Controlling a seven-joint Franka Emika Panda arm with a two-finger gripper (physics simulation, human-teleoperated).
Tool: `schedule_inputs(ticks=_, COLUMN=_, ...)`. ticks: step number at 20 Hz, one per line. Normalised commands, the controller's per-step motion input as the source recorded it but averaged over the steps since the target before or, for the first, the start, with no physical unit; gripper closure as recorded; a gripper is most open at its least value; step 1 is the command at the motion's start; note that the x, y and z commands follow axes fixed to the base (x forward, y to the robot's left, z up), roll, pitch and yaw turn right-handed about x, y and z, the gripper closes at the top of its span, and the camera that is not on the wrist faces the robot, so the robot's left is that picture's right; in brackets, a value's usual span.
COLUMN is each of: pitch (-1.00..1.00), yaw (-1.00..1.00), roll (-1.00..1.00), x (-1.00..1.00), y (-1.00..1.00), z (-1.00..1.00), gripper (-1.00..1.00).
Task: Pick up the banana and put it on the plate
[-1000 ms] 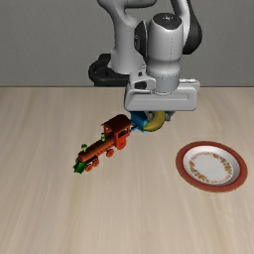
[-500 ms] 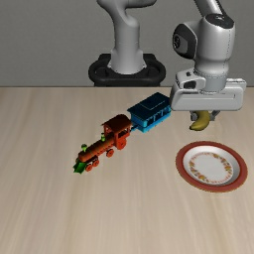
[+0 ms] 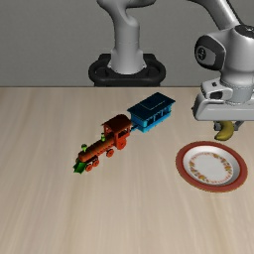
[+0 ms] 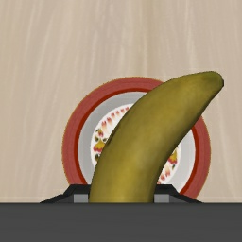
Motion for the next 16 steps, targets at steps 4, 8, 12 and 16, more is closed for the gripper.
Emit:
schedule_inputs(ticks=4, pitch=0.00, yaw=0.00, roll=0.00, x=0.00, y=0.00, z=-1.00, gripper=1.00)
schedule_inputs(ticks=8, pitch=0.00, yaw=0.00, roll=0.00, x=0.00, y=0.00, z=-0.75, gripper=-1.00)
schedule_inputs(ticks=12, pitch=0.00, yaw=0.00, roll=0.00, x=0.00, y=0.00, z=0.00, gripper=-1.00)
schedule_inputs(ticks=16, pitch=0.00, yaw=0.00, roll=0.00, x=0.00, y=0.00, z=0.00, gripper=-1.00)
